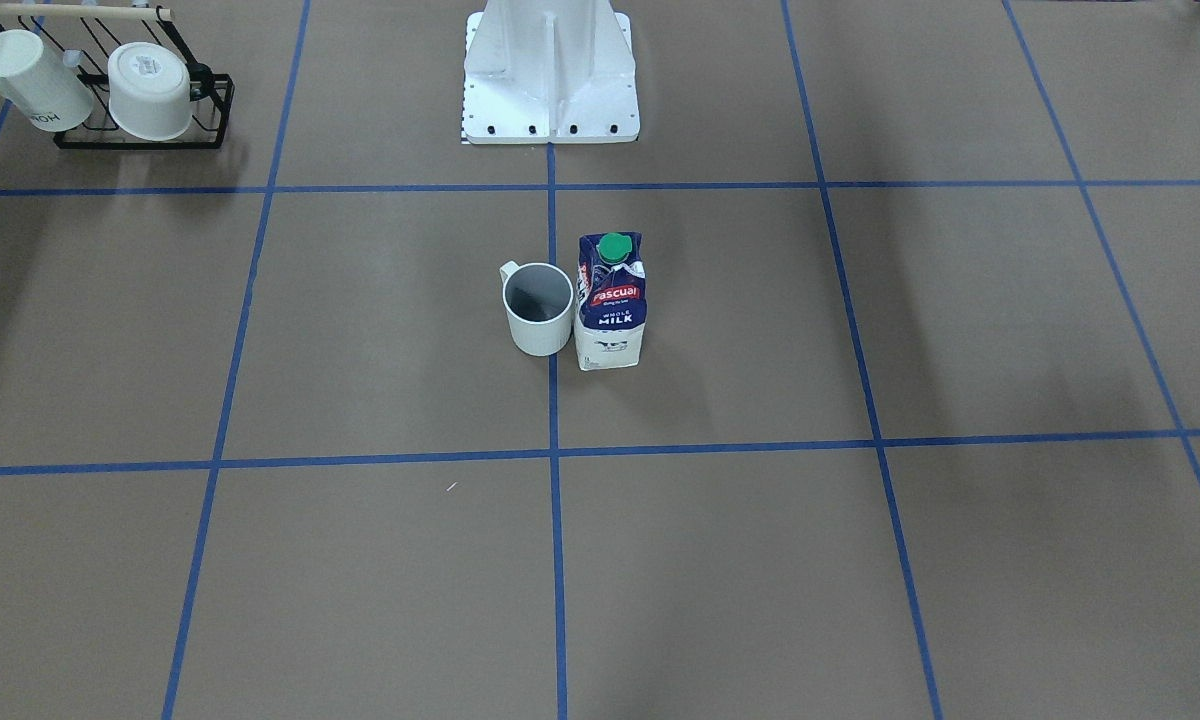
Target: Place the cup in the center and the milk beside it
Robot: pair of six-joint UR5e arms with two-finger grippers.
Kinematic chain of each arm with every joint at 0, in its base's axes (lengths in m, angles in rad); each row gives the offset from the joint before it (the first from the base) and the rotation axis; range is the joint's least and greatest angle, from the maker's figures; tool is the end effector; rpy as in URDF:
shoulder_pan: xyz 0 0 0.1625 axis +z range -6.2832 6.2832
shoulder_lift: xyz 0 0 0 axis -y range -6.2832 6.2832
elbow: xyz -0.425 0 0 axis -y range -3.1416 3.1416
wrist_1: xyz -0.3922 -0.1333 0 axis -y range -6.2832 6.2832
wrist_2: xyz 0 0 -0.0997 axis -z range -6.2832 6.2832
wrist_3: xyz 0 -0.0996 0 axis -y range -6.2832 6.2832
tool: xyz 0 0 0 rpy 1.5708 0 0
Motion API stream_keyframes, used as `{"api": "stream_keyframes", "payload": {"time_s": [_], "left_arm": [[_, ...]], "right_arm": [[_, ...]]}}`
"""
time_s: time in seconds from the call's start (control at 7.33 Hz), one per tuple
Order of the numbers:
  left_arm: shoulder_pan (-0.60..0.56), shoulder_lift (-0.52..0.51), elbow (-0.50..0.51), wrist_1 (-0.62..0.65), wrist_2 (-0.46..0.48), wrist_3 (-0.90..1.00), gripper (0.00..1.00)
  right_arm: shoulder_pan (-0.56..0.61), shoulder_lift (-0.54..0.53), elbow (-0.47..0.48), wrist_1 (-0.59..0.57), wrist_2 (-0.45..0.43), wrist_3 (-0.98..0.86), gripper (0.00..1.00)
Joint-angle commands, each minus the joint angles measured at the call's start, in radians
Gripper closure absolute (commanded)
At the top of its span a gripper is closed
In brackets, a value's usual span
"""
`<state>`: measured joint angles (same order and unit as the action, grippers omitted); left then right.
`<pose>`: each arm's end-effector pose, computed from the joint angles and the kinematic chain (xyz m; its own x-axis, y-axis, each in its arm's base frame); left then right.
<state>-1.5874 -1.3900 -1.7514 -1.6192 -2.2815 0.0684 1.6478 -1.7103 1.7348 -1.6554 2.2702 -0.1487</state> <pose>-0.0753 -0.4178 0.6512 0.7577 0.0871 -0.6468 -0.0353 0.9951 0.0926 0.1019 -0.4213 0.6558 0.7630 -0.0511 0.6444 0.0366 0.9987 0.0358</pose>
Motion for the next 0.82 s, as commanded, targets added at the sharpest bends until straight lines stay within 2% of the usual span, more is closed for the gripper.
{"api": "stream_keyframes", "payload": {"time_s": [0.0,0.68], "left_arm": [[0.001,0.018,-0.002,-0.001,-0.001,0.001,0.01],[0.003,0.022,-0.007,-0.002,-0.001,0.001,0.01]], "right_arm": [[0.0,-0.002,0.005,-0.001,0.012,0.017,0.0],[0.0,-0.015,0.005,-0.001,0.014,0.017,0.0]]}}
